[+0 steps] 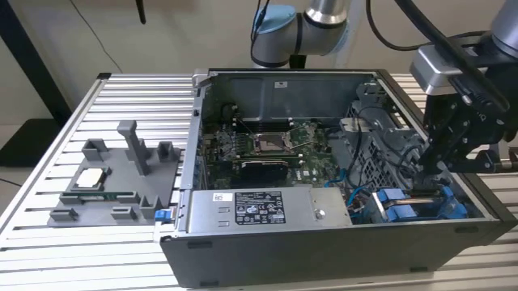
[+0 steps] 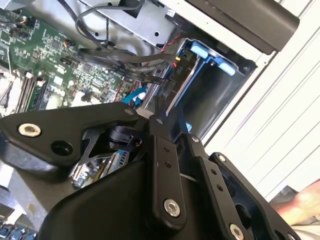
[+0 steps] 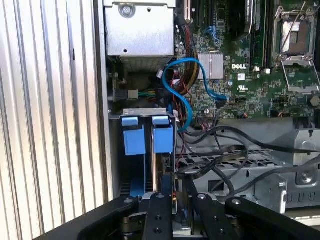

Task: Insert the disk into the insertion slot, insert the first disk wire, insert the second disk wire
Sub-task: 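Insert the second disk wire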

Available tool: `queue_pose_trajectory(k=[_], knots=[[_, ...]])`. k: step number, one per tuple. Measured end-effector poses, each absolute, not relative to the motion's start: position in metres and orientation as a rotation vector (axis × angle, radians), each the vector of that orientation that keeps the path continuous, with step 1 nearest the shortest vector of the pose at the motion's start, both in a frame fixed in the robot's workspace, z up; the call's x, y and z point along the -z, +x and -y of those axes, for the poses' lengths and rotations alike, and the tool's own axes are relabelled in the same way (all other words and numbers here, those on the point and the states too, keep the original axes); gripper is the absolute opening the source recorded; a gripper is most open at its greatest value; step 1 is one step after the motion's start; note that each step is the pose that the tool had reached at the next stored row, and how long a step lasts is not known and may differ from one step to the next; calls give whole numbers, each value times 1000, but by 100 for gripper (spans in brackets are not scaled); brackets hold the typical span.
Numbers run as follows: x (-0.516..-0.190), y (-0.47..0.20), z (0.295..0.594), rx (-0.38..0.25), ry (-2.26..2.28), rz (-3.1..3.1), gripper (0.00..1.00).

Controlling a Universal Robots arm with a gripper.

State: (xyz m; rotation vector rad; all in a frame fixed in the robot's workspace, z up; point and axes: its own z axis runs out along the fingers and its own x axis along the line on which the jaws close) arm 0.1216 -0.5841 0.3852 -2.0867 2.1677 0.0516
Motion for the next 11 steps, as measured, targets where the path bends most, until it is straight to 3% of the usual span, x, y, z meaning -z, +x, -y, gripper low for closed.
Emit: queue_pose_trajectory(k=[11], knots=[[-386, 122, 584, -52, -2087, -2168, 24]])
